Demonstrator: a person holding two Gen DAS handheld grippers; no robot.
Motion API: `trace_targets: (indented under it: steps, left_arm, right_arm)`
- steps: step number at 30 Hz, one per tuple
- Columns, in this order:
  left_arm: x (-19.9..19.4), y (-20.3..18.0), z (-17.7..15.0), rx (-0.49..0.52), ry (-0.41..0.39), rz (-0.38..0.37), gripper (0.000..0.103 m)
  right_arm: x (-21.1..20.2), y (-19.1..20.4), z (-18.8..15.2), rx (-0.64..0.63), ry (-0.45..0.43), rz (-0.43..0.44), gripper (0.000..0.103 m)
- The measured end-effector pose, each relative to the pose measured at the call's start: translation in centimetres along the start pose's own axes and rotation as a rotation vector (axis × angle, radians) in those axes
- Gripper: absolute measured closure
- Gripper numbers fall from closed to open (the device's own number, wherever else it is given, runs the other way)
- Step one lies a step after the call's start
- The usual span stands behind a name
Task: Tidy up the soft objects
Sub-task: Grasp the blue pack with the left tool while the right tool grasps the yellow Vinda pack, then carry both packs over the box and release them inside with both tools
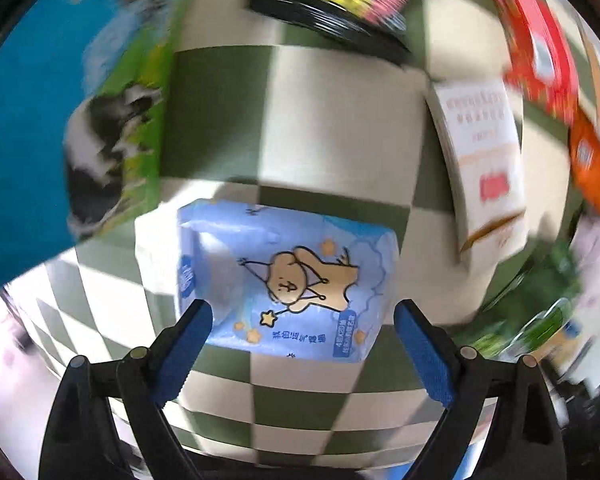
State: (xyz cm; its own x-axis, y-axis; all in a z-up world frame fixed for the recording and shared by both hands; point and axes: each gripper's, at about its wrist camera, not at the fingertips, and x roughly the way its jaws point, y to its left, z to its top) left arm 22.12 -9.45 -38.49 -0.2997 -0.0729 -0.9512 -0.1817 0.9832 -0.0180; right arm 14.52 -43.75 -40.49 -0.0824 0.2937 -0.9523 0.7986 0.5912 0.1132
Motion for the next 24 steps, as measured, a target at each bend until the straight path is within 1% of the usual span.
trace_targets:
  steps: [1, 3, 6, 7, 8, 9, 10, 11, 12, 13, 14, 16, 20, 22, 24]
  left_arm:
    - [0.0, 0.8, 0.1, -0.047, -0.007, -0.023, 0.010]
    - [-0.1, 1.4, 0.1, -0.085, -0.016, -0.042, 0.010]
    - [0.0, 1.2, 0.9, -0.087, -0.018, -0.012, 0.011]
    - [0.4, 1.2, 0.8, -0.090, -0.024, 0.012, 0.020]
    - [2.0, 0.8, 2.1, -0.087, -0.036, 0.022, 0.019]
    - [2.1, 0.9, 2.1, -0.080, -0.054, 0.033, 0.024]
    - [2.0, 0.4, 1.8, -0.055, -0.080, 0.046, 0.036]
    - [1.7, -0.2, 1.7, -0.026, -0.104, 0.052, 0.044]
    - [1.4, -0.7, 1.5, 0.006, -0.124, 0.059, 0.057]
    - [1.3, -1.4, 1.0, 0.048, -0.139, 0.077, 0.065]
    - [1.0, -3.7, 0.4, 0.069, -0.138, 0.081, 0.067]
    - [1.5, -3.9, -0.7, 0.092, -0.134, 0.073, 0.071]
    - [1.3, -4.9, -3.7, 0.141, -0.136, 0.043, 0.073]
    - [0.7, -4.3, -5.5, 0.174, -0.141, 0.012, 0.073]
    - [-0.8, -5.2, -6.5, 0.205, -0.154, -0.011, 0.073]
  right_arm:
    - [-0.1, 0.0, 0.0, 0.010, -0.004, 0.008, 0.032]
    - [-0.3, -0.6, 0.3, 0.019, -0.015, 0.009, 0.032]
    - [-0.8, -0.8, 0.5, 0.026, -0.030, 0.009, 0.031]
    - [-0.7, -0.7, 0.7, 0.026, -0.035, 0.004, 0.031]
    - [-1.0, -1.5, 1.1, 0.029, -0.036, 0.003, 0.031]
    - [-1.0, -1.5, 1.0, 0.035, -0.036, 0.002, 0.032]
    - [-0.9, -1.2, 1.7, 0.037, -0.034, 0.000, 0.032]
    - [-0.8, -1.1, 1.6, 0.032, -0.036, -0.008, 0.036]
    - [-0.6, -1.0, 1.6, 0.027, -0.042, -0.012, 0.037]
    - [-0.7, -1.3, 1.5, 0.025, -0.049, -0.009, 0.037]
    - [-0.8, -1.4, 1.4, 0.018, -0.055, -0.014, 0.037]
    - [-0.9, -1.6, 0.8, -0.013, -0.064, -0.034, 0.038]
    - [-0.7, -1.6, -0.9, -0.068, -0.073, -0.059, 0.038]
    - [-0.8, -1.4, -2.0, -0.093, -0.086, -0.061, 0.038]
    - [-1.1, -1.1, -3.2, -0.128, -0.098, -0.064, 0.038]
